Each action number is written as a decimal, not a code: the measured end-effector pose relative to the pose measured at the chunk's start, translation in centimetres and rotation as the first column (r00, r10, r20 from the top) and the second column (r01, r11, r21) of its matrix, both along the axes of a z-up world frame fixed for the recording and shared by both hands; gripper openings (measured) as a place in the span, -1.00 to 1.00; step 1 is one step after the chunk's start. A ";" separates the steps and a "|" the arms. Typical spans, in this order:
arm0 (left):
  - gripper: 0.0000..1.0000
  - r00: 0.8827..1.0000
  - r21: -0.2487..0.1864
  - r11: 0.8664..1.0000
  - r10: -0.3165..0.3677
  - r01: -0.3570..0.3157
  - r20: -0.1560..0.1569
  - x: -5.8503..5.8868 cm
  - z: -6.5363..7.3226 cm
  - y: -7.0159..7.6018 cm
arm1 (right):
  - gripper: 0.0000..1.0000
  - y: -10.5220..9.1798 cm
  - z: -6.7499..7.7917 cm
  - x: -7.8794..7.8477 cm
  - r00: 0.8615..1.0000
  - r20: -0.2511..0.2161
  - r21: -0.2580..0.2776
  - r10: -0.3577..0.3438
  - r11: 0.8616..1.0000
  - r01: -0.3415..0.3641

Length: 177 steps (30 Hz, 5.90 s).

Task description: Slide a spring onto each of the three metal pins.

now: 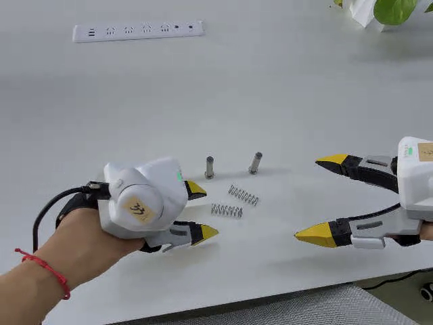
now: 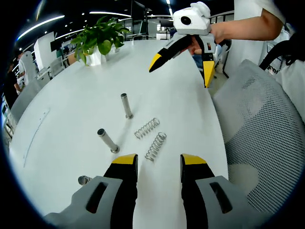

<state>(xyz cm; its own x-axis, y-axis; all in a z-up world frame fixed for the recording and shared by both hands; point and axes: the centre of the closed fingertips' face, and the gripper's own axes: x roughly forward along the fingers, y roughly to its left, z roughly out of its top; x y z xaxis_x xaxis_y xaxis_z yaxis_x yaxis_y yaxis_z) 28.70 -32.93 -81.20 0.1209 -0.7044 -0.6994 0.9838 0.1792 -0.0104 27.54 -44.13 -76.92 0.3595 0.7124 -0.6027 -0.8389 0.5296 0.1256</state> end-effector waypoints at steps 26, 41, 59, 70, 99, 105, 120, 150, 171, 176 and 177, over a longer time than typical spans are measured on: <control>-0.74 0.998 0.126 0.990 -0.062 0.058 0.028 0.3 -2.8 -1.0 | 0.60 -0.8 -0.3 -0.5 0.999 -0.008 0.009 -0.033 0.999 0.034; -0.85 0.998 0.131 0.990 -0.057 0.055 0.017 0.2 -2.9 -0.8 | 0.66 -0.8 -0.6 -0.7 1.000 -0.013 0.004 -0.023 1.000 0.023; -0.86 0.999 0.116 0.993 -0.033 0.034 -0.007 0.2 -3.1 -0.7 | 0.66 -0.6 -0.8 -0.8 1.000 -0.015 -0.003 -0.013 1.000 0.013; -0.86 1.000 0.095 0.995 -0.024 0.025 -0.014 -0.2 -2.7 -0.6 | 0.63 0.2 -0.8 -0.8 1.000 -0.018 -0.002 0.002 1.000 -0.002; -0.87 0.999 -0.069 0.997 0.018 -0.021 -0.043 -1.5 1.5 -1.1 | 0.34 2.7 1.6 -1.6 0.997 -0.003 0.017 0.075 0.997 -0.075; -0.87 0.999 -0.135 0.990 0.038 -0.042 -0.034 -1.5 3.8 -0.9 | 0.24 4.3 3.1 -1.4 0.993 0.014 0.031 0.120 0.992 -0.120; -0.87 0.998 -0.264 0.964 0.055 -0.046 0.026 -1.4 9.6 -0.8 | -0.30 7.5 6.4 -1.3 0.967 0.049 0.068 0.250 0.965 -0.253; -0.87 0.998 -0.333 0.943 0.031 -0.013 0.046 -2.4 11.9 -0.8 | -0.87 9.4 8.7 -2.0 0.935 0.055 0.060 0.350 0.934 -0.353; -0.87 0.999 -0.327 0.945 0.005 0.008 0.039 -2.9 11.5 -0.9 | -0.88 9.9 9.3 -2.3 0.919 0.056 0.032 0.389 0.920 -0.391; -0.87 0.999 -0.330 0.944 0.000 0.012 0.037 -3.1 11.6 -0.9 | -0.88 10.0 9.5 -2.4 0.916 0.060 0.029 0.397 0.916 -0.400; -0.87 0.999 -0.330 0.944 -0.001 0.013 0.037 -3.1 11.6 -0.9 | -0.88 10.1 9.6 -2.4 0.915 0.061 0.029 0.398 0.916 -0.401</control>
<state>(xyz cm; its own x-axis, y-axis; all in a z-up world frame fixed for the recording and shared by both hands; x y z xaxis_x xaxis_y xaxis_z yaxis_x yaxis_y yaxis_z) 25.60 -33.86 -69.63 0.1356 -0.8962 -0.4224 0.9859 0.1644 -0.0324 25.15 -34.06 -67.35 0.0702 0.8264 -0.5587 -0.9855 0.1443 0.0897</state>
